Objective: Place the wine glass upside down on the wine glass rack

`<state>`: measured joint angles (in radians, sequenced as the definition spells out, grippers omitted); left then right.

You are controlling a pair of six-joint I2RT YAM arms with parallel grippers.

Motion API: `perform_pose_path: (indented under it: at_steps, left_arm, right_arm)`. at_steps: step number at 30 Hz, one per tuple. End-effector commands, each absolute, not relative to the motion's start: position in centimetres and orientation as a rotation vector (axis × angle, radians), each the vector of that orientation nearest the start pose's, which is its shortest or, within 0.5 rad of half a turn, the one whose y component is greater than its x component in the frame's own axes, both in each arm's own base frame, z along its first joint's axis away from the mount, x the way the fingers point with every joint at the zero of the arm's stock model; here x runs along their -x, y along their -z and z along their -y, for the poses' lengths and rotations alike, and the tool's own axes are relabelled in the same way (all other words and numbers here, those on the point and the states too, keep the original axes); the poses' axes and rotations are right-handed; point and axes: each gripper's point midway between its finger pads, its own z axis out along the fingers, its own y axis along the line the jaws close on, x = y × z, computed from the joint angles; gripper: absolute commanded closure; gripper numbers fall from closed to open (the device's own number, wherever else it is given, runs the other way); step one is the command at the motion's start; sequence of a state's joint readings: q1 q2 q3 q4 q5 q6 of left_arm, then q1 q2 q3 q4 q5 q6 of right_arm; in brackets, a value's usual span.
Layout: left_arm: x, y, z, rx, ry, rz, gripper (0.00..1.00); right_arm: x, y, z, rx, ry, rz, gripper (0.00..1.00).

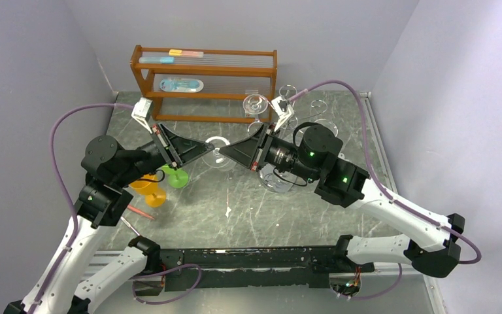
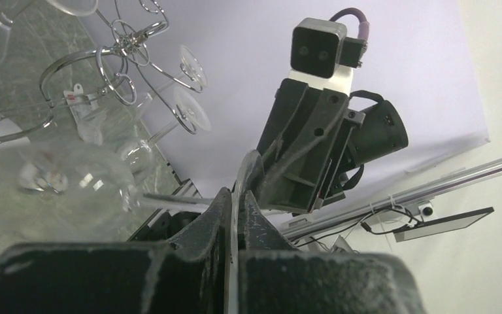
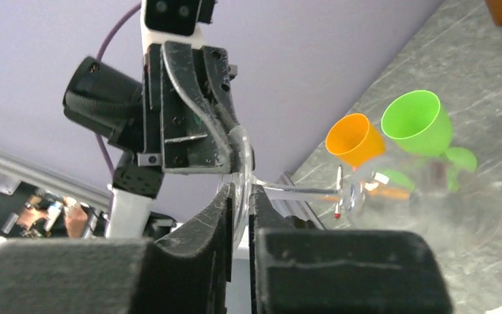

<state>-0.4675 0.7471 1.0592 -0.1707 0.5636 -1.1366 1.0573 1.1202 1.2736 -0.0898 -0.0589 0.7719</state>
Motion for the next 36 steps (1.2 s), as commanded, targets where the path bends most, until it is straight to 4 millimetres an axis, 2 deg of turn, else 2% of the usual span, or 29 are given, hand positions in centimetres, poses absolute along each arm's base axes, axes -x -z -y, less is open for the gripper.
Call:
perform_pose_path:
  at_steps: [1,3,4,7,9,13,19,23,27,32,36]
  left_arm:
    - [-15.1,-45.5,21.7,-0.032,1.662,-1.615,0.95]
    - [-15.0,-45.7,21.5,-0.054,1.637,-1.588,0.91]
    - [-15.0,-45.8,21.3,-0.061,1.619,-1.574,0.83]
    - [-15.2,-46.0,20.5,-0.070,1.546,-1.516,0.47]
    - [-15.4,-46.4,20.1,-0.084,1.497,-1.472,0.32]
    - [-15.3,-47.1,18.8,-0.164,1.347,-1.363,0.20]
    - [-14.8,-45.8,17.8,-0.420,1.063,-1.199,0.19]
    - [-13.9,-44.7,18.5,-0.608,0.969,-1.079,0.23]
    - [-14.2,-42.9,20.1,-0.752,0.972,-1.070,0.29]
    - [-14.6,-41.9,21.9,-0.861,1.028,-1.069,0.36]
    - [-14.5,-41.3,23.2,-0.964,1.087,-1.046,0.38]
  right_arm:
    - [-15.5,-44.5,-35.4,0.175,-1.561,-1.690,1.00]
    - [-15.8,-44.9,-35.2,0.126,-1.576,-1.686,1.00]
    - [-16.1,-45.0,-34.9,0.083,-1.572,-1.688,1.00]
    - [-16.9,-45.8,-34.0,-0.015,-1.564,-1.671,1.00]
    - [-16.9,-46.6,-33.7,-0.044,-1.584,-1.656,1.00]
    - [-17.0,-47.1,-33.4,-0.107,-1.604,-1.672,1.00]
    - [-16.4,-47.7,-33.3,-0.191,-1.689,-1.710,1.00]
    - [-15.9,-47.9,-33.3,-0.223,-1.752,-1.711,1.00]
    - [-15.4,-48.2,-33.2,-0.207,-1.775,-1.710,1.00]
    - [-15.0,-48.3,-33.1,-0.195,-1.793,-1.710,1.00]
    - [-14.7,-48.3,-33.5,-0.151,-1.801,-1.718,1.00]
